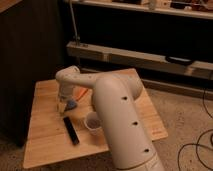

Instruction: Wipe the white sponge on the table

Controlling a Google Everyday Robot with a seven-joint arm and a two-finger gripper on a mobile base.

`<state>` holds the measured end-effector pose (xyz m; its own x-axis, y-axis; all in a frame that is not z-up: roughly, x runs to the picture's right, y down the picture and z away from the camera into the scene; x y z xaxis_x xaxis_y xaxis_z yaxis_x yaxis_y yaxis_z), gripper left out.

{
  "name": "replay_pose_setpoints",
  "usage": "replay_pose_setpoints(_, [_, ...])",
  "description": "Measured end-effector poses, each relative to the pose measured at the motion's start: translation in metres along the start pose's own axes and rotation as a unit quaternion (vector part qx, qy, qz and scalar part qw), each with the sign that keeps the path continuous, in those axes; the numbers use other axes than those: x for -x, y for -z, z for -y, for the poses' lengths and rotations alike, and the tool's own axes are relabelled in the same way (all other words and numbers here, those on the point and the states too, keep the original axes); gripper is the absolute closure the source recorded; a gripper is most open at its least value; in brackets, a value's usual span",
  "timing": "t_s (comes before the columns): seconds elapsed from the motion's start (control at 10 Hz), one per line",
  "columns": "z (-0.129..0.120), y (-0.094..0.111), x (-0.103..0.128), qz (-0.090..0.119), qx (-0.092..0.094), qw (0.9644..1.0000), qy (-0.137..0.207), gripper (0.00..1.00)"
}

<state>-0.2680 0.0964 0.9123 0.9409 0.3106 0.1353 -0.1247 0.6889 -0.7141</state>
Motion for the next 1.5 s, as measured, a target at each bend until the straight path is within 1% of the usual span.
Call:
replay_pose_setpoints(0.5, [-0.001, 0.000, 0.001, -0.001, 0.000, 1.0000, 0.001, 0.53])
replay_pose_setpoints(0.6, [-0.001, 0.000, 0.001, -0.001, 0.001, 1.0000, 0.001, 0.59])
replay_pose_setpoints(0.7, [-0.002, 0.000, 0.001, 0.000, 0.002, 1.0000, 0.000, 0.69])
replay_pose_setpoints(0.8, [-0.002, 0.000, 0.001, 0.000, 0.004, 1.0000, -0.001, 0.77])
replay_pose_setpoints(0.9, [-0.002, 0.000, 0.001, 0.000, 0.003, 1.0000, -0.001, 0.80])
replay_pose_setpoints(1.2, [0.000, 0.001, -0.001, -0.002, -0.001, 1.0000, 0.002, 0.80])
replay_pose_setpoints(1.3, [-0.008, 0.005, 0.003, 0.006, 0.003, 0.9999, 0.012, 0.80])
replay_pose_setpoints(1.4, [-0.019, 0.014, 0.015, 0.021, 0.004, 0.9995, 0.026, 0.80])
replay_pose_setpoints(1.5, [-0.038, 0.029, 0.030, 0.037, 0.004, 0.9984, 0.042, 0.80])
